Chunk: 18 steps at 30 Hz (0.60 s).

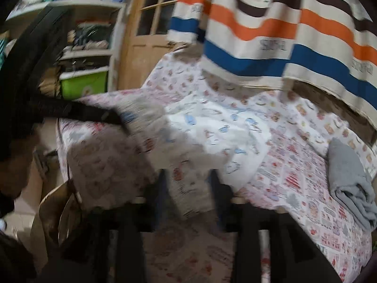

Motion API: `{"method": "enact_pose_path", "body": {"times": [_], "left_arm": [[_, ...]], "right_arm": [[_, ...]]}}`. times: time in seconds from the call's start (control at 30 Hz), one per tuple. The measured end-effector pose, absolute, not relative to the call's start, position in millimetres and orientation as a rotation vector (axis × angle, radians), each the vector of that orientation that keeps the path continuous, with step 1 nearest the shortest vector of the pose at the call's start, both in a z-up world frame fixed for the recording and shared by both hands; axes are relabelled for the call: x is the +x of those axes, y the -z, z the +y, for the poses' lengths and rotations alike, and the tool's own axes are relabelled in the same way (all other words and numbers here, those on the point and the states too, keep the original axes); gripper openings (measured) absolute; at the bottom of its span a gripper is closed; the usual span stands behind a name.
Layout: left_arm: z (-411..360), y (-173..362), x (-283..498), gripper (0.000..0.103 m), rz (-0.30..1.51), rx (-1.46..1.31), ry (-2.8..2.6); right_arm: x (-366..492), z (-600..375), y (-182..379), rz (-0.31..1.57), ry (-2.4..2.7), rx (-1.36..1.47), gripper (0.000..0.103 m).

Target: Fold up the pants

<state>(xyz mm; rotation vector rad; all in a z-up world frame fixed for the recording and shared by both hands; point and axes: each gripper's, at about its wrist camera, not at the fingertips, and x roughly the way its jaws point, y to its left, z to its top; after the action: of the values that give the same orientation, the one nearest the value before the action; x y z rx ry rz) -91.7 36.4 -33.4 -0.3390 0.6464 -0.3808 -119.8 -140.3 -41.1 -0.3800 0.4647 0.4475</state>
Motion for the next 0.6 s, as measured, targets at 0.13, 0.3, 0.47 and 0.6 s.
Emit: {"method": "enact_pose_path", "body": {"times": [0.13,0.3,0.47,0.6], "left_arm": [[39.6,30.5,-83.1,0.012,0.655,-0.37,0.39],[42.0,27.9,-79.6,0.012,0.68,-0.396,0.432],[45.0,22.3,-78.5,0.012,0.662,-0.413,0.435],[45.5,18.9,-76.6,0.012,0.656,-0.422,0.445]], "right_arm": [[-128.4,-129.6,49.3,0.404,-0.42,-0.456,0.071],[-117.6,-114.2,63.8,0.392,-0.296,-0.71,0.071],[-118.6,-103.5,74.0,0.414,-0.36,-0.853,0.07],[-114.3,-98.1,74.3,0.423,-0.37,-0.879,0.068]]}}
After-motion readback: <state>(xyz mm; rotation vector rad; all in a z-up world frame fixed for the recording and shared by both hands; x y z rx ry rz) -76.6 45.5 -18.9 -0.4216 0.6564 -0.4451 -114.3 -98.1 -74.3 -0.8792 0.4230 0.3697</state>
